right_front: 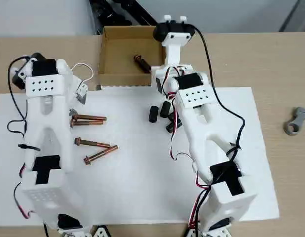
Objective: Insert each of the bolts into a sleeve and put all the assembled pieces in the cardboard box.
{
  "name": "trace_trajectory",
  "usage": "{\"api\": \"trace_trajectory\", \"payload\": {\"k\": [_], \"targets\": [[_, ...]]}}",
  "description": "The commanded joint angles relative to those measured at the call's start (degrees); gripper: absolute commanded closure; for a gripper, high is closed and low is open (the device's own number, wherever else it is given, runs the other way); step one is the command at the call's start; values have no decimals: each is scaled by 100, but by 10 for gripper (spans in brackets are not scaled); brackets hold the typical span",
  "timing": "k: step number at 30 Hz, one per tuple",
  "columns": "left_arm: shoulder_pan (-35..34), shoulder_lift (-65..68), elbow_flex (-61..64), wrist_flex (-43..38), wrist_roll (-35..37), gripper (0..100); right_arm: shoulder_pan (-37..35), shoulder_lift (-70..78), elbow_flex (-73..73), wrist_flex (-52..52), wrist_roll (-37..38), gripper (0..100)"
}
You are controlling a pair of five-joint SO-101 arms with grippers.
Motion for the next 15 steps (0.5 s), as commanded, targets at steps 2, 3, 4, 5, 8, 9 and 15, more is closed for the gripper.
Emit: {"api": "trace_trajectory", "payload": {"k": [2, 3, 4, 5, 8, 9, 15], "targets": [[-62, -35, -84, -105, 334, 884, -31, -374, 70, 4, -62, 838], [-62, -35, -22, -114, 378, 884, -31, -374, 70, 13, -62, 838], [-70, -35, 66, -158, 404, 884, -22, -382, 70, 13, -62, 838], [-79, -35, 180, -264, 404, 884, -22, -382, 70, 22, -62, 838], [-79, -26, 576, -624, 404, 884, -40, -382, 70, 31, -44, 838], [-79, -26, 708, -756, 413, 884, -40, -382, 70, 40, -44, 838], [-88, 475, 875, -1187, 413, 884, -40, -382, 70, 40, -35, 838]]}}
